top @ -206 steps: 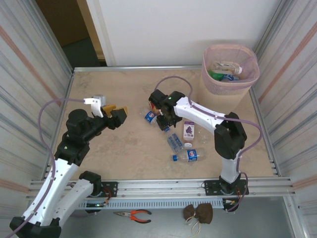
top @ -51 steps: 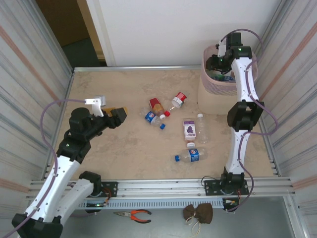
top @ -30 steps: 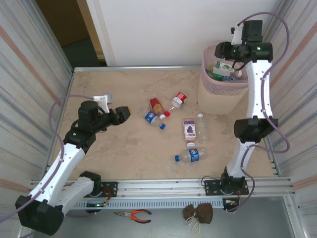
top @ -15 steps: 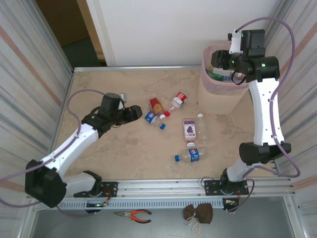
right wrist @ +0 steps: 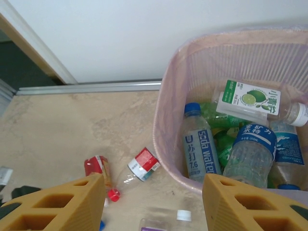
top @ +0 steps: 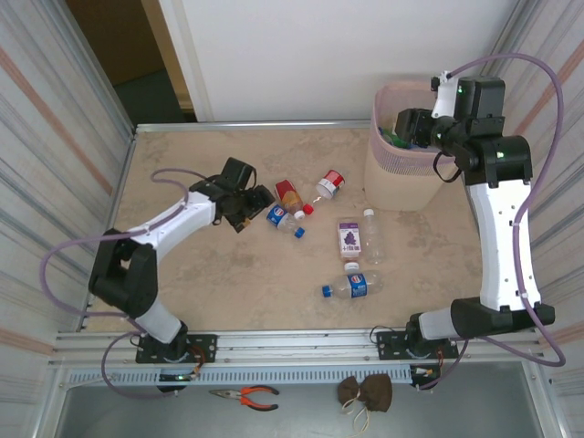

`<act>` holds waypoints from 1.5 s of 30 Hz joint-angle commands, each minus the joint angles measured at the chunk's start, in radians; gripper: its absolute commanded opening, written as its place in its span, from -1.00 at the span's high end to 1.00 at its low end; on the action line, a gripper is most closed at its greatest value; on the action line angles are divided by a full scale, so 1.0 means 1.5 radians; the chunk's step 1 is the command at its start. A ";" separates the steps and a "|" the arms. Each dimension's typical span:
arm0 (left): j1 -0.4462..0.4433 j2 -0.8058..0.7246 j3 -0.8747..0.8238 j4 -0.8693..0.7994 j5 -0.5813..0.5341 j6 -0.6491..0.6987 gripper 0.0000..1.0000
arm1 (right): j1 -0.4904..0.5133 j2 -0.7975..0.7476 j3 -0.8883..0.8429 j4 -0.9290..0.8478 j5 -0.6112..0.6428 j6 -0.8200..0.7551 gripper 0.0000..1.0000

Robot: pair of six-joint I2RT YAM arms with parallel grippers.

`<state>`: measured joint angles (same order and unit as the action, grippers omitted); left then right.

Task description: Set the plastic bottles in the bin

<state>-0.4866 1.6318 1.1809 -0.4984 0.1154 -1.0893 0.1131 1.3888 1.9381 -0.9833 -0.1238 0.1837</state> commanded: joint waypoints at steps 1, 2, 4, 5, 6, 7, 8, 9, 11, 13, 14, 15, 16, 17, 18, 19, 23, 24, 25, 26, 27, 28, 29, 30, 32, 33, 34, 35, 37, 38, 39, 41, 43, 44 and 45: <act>-0.002 0.042 0.050 -0.005 0.017 -0.077 -0.71 | 0.004 -0.019 -0.007 0.016 0.001 0.019 -0.08; 0.000 0.059 0.057 0.002 0.028 -0.087 -0.73 | 0.004 -0.021 -0.006 0.014 0.001 0.020 -0.08; 0.005 0.084 0.060 0.032 0.057 -0.105 -0.75 | 0.004 -0.024 -0.002 0.012 -0.002 0.021 -0.09; 0.007 0.096 0.059 0.050 0.069 -0.113 -0.75 | 0.003 -0.024 0.000 0.011 -0.004 0.021 -0.09; 0.009 0.104 0.060 0.059 0.077 -0.122 -0.76 | 0.003 -0.025 0.004 0.009 -0.006 0.022 -0.09; 0.011 0.114 0.063 0.064 0.080 -0.131 -0.76 | 0.004 -0.025 0.007 0.006 -0.008 0.023 -0.09; 0.012 0.122 0.065 0.065 0.081 -0.140 -0.77 | 0.003 -0.027 0.010 0.004 -0.009 0.023 -0.09; 0.014 0.130 0.066 0.066 0.078 -0.148 -0.77 | 0.003 -0.027 0.012 0.002 -0.011 0.024 -0.09; 0.018 0.142 0.061 0.077 0.081 -0.165 -0.75 | 0.003 -0.029 0.014 0.002 -0.011 0.023 -0.09; 0.023 0.152 0.052 0.095 0.086 -0.180 -0.73 | 0.003 -0.032 0.015 -0.001 -0.009 0.022 -0.09; 0.027 0.157 0.048 0.107 0.089 -0.187 -0.71 | 0.004 -0.033 0.015 -0.002 -0.008 0.022 -0.09; 0.030 0.160 0.045 0.115 0.090 -0.189 -0.69 | 0.004 -0.033 0.014 -0.004 -0.007 0.022 -0.08; 0.031 0.165 0.046 0.117 0.090 -0.191 -0.69 | 0.004 -0.035 0.014 -0.005 -0.007 0.021 -0.09; 0.033 0.168 0.047 0.119 0.088 -0.192 -0.68 | 0.003 -0.035 0.012 -0.006 -0.007 0.021 -0.08; 0.034 0.170 0.045 0.121 0.086 -0.192 -0.67 | 0.003 -0.037 0.011 -0.007 -0.006 0.021 -0.08; 0.035 0.174 0.046 0.123 0.085 -0.193 -0.66 | 0.004 -0.037 0.009 -0.009 -0.006 0.021 -0.08; 0.037 0.187 0.054 0.121 0.081 -0.195 -0.64 | 0.005 -0.043 0.000 -0.007 -0.005 0.022 -0.08; 0.037 0.190 0.056 0.120 0.080 -0.194 -0.64 | 0.005 -0.045 -0.003 -0.006 -0.005 0.022 -0.07; 0.037 0.193 0.056 0.117 0.080 -0.197 -0.63 | 0.004 -0.048 -0.005 -0.004 -0.004 0.022 -0.07; 0.037 0.196 0.056 0.118 0.078 -0.198 -0.62 | 0.005 -0.050 -0.006 -0.005 -0.004 0.022 -0.07; 0.037 0.198 0.055 0.122 0.077 -0.198 -0.60 | 0.005 -0.051 -0.007 -0.006 -0.003 0.022 -0.07; 0.038 0.201 0.055 0.123 0.077 -0.200 -0.58 | 0.004 -0.052 -0.007 -0.007 -0.001 0.022 -0.07; 0.038 0.202 0.053 0.127 0.077 -0.200 -0.56 | 0.004 -0.054 -0.007 -0.009 -0.001 0.022 -0.07; 0.038 0.204 0.052 0.131 0.078 -0.200 -0.53 | 0.005 -0.056 -0.007 -0.009 -0.001 0.023 -0.06; 0.039 0.205 0.049 0.136 0.081 -0.201 -0.47 | 0.005 -0.058 -0.008 -0.009 0.000 0.024 -0.06; 0.039 0.203 0.048 0.139 0.081 -0.202 -0.43 | 0.006 -0.061 -0.008 -0.010 -0.001 0.024 -0.06; 0.039 0.199 0.045 0.141 0.082 -0.202 -0.39 | 0.007 -0.061 -0.009 -0.009 0.000 0.025 -0.06; 0.039 0.195 0.042 0.144 0.082 -0.202 -0.37 | 0.008 -0.062 -0.010 -0.010 0.002 0.025 -0.05; 0.038 0.181 0.035 0.148 0.080 -0.196 -0.33 | 0.012 -0.066 -0.014 -0.008 0.004 0.027 -0.05; 0.039 0.175 0.033 0.145 0.077 -0.193 -0.32 | 0.016 -0.068 -0.017 -0.005 0.006 0.028 -0.05; 0.039 0.168 0.029 0.143 0.074 -0.188 -0.31 | 0.020 -0.071 -0.021 -0.002 0.008 0.030 -0.05; 0.040 0.145 0.018 0.142 0.071 -0.180 -0.29 | 0.028 -0.077 -0.030 0.008 0.007 0.035 -0.04; 0.042 0.121 0.002 0.146 0.070 -0.172 -0.29 | 0.038 -0.083 -0.037 0.019 0.007 0.040 -0.04; 0.042 0.107 -0.007 0.148 0.070 -0.164 -0.28 | 0.045 -0.086 -0.037 0.025 0.005 0.043 -0.04; 0.042 0.091 -0.015 0.148 0.070 -0.151 -0.28 | 0.051 -0.089 -0.059 0.032 0.001 0.046 -0.04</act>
<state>-0.4316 1.8561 1.1851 -0.2790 0.2356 -1.3628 0.1699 1.2839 1.8805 -0.9722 -0.1268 0.2237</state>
